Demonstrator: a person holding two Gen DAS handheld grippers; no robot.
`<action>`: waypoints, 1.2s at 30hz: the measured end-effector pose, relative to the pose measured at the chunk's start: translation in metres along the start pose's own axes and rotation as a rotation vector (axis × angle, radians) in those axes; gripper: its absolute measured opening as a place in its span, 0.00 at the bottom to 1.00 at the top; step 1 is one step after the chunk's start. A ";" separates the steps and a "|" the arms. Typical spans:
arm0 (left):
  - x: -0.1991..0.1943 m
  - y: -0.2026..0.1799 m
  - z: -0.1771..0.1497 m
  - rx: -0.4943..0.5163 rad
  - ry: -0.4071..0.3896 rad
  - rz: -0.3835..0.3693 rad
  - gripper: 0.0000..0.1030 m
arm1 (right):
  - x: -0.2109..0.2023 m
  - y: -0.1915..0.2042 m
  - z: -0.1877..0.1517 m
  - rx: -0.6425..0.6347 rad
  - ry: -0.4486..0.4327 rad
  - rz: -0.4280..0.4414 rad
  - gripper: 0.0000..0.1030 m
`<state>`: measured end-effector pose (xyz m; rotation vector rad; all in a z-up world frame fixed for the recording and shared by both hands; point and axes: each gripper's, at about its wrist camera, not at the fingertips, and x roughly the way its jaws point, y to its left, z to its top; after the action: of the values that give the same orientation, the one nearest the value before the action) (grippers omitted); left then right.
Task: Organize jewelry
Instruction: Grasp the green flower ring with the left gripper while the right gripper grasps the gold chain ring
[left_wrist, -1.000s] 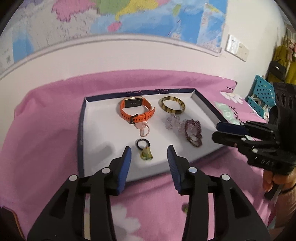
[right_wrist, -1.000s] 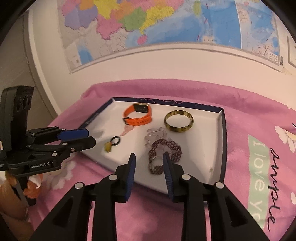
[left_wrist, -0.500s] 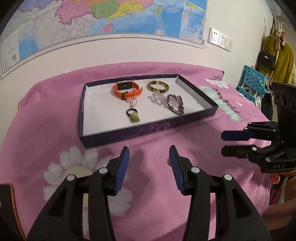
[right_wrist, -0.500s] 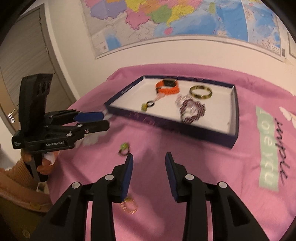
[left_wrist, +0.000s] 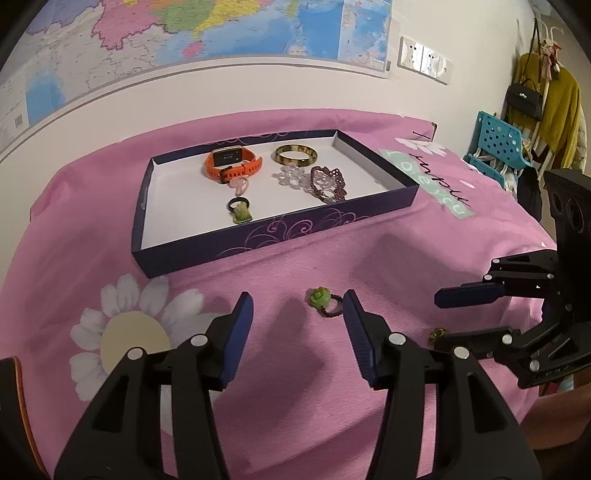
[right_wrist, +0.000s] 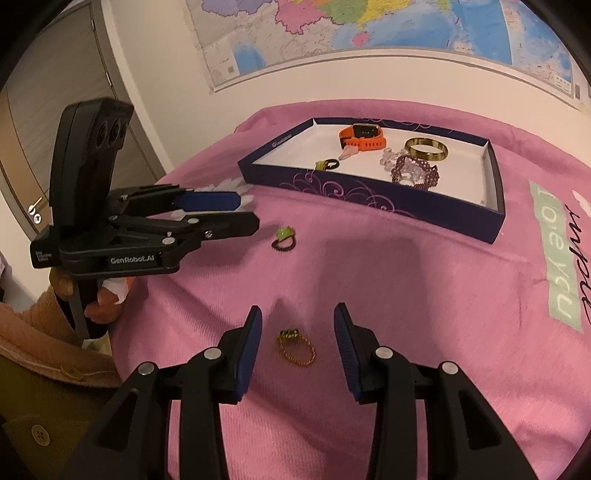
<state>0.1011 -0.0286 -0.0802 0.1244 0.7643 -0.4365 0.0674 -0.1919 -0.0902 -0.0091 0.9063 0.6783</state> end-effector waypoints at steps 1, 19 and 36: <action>0.001 -0.001 0.000 0.002 0.002 -0.001 0.48 | 0.000 0.001 -0.001 -0.006 0.001 0.000 0.37; 0.023 -0.016 0.003 0.042 0.062 -0.009 0.49 | 0.002 0.008 -0.009 -0.067 0.009 -0.035 0.22; 0.037 -0.026 0.005 0.049 0.112 0.015 0.35 | 0.001 0.001 -0.010 -0.040 0.000 -0.040 0.10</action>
<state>0.1166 -0.0655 -0.1012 0.2015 0.8620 -0.4372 0.0600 -0.1935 -0.0974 -0.0626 0.8901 0.6588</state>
